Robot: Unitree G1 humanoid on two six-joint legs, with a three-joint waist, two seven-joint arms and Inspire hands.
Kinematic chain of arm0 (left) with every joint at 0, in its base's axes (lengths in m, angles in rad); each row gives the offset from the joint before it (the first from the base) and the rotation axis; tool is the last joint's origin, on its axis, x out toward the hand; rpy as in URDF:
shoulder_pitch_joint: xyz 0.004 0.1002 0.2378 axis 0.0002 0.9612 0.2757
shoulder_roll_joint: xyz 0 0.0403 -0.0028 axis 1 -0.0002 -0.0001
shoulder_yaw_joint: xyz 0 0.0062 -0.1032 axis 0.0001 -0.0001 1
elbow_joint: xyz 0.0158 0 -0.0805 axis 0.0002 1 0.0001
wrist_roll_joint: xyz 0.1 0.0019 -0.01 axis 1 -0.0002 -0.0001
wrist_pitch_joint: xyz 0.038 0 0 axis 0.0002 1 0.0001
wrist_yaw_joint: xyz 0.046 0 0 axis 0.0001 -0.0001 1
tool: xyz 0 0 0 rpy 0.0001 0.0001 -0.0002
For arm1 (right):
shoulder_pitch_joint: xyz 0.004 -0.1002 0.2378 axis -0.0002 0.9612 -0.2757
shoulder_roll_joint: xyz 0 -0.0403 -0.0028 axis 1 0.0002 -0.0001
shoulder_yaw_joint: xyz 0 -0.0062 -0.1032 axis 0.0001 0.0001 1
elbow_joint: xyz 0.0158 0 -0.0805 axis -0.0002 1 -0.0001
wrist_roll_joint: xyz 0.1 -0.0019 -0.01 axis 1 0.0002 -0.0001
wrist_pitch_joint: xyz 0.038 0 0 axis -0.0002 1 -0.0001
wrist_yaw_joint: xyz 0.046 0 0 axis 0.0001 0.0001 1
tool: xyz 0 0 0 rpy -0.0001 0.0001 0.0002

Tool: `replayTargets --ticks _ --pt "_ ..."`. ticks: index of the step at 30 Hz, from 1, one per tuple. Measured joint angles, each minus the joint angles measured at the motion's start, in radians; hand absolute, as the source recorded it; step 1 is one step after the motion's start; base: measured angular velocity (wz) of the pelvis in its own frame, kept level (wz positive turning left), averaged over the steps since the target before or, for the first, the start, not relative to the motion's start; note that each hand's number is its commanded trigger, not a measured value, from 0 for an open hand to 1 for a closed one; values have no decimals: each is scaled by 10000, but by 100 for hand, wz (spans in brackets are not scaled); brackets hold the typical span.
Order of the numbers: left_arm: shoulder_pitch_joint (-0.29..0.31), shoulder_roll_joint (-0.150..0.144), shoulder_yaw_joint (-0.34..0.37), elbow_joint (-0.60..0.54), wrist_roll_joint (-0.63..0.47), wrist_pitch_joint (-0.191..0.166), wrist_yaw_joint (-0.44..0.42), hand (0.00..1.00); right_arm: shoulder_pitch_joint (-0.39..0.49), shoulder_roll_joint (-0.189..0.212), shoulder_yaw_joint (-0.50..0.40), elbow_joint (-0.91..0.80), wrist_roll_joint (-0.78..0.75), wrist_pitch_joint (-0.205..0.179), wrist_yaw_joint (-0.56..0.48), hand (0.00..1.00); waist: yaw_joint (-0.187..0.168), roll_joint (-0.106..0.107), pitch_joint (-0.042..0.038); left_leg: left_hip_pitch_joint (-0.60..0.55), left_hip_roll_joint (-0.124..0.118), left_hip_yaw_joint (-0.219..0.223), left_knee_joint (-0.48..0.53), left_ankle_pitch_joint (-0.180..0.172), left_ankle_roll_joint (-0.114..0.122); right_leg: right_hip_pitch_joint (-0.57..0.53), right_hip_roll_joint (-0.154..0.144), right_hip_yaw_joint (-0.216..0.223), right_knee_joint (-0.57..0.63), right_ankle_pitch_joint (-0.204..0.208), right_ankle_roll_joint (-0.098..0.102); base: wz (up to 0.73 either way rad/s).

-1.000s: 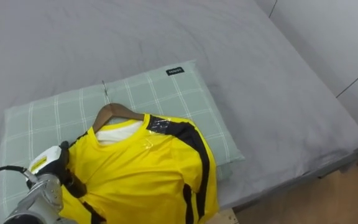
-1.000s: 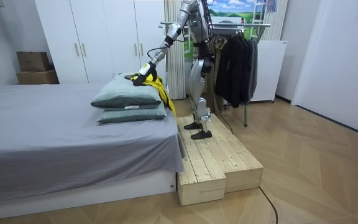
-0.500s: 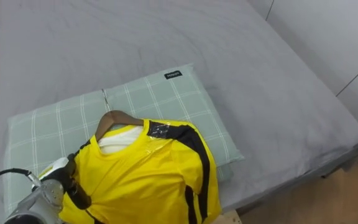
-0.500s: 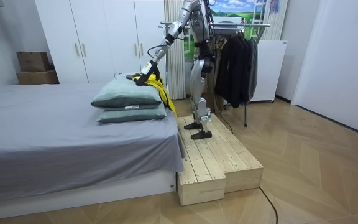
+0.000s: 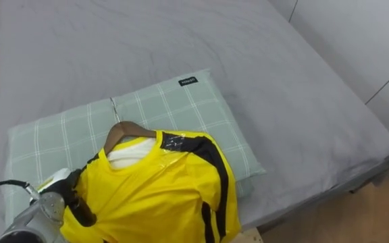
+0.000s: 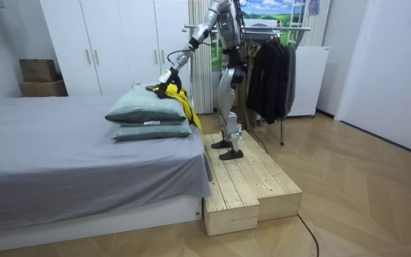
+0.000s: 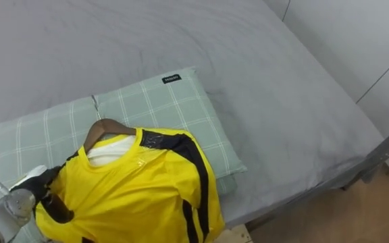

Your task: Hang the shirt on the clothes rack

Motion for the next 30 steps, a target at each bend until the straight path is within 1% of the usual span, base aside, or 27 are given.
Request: replayTargets --ticks 2,5,7,8,9,13,16,30 --pt "6 18 -1 -8 -1 24 -3 68 -11 -3 -3 0 0 53 1 0 3 2 1 3 -4 0 -5 0 0 7 0 -1 -6 0 0 0" --pt "60 14 -1 -7 -7 55 -49 75 -17 -3 -4 -3 7 68 2 0 9 2 1 2 4 0 -24 0 0 9 -1 -6 -14 0 0 0" --pt "83 -5 -4 -3 -11 110 -67 92 -33 -3 -4 -3 6 69 3 0 11 2 1 2 6 1 -34 0 0 9 -1 -6 -16 0 0 0" --pt "87 -23 -4 -1 -11 161 -65 93 -45 -4 -4 -2 6 71 5 0 13 4 0 3 7 0 -42 0 0 8 1 -6 -15 0 0 0" --pt "96 -33 -7 9 -11 179 -75 100 -49 -4 -4 -2 6 72 8 0 14 6 0 3 9 1 -45 0 0 8 2 -6 -13 0 0 0" --pt "243 -91 -7 13 -16 184 -269 100 -59 -4 -10 -4 9 69 11 0 13 15 -2 1 20 1 -57 0 0 1 8 -28 -3 1 -2 0" --pt "320 -186 -20 24 -37 189 -378 100 -73 -8 -10 -8 7 65 7 0 68 13 -3 -6 28 21 -68 0 -1 -20 13 -24 11 2 -4 0" --pt "321 -222 -78 60 -59 104 -434 100 -143 -14 -5 -27 9 65 -9 0 213 -22 -21 40 7 50 -52 2 1 9 8 2 19 1 -3 0"
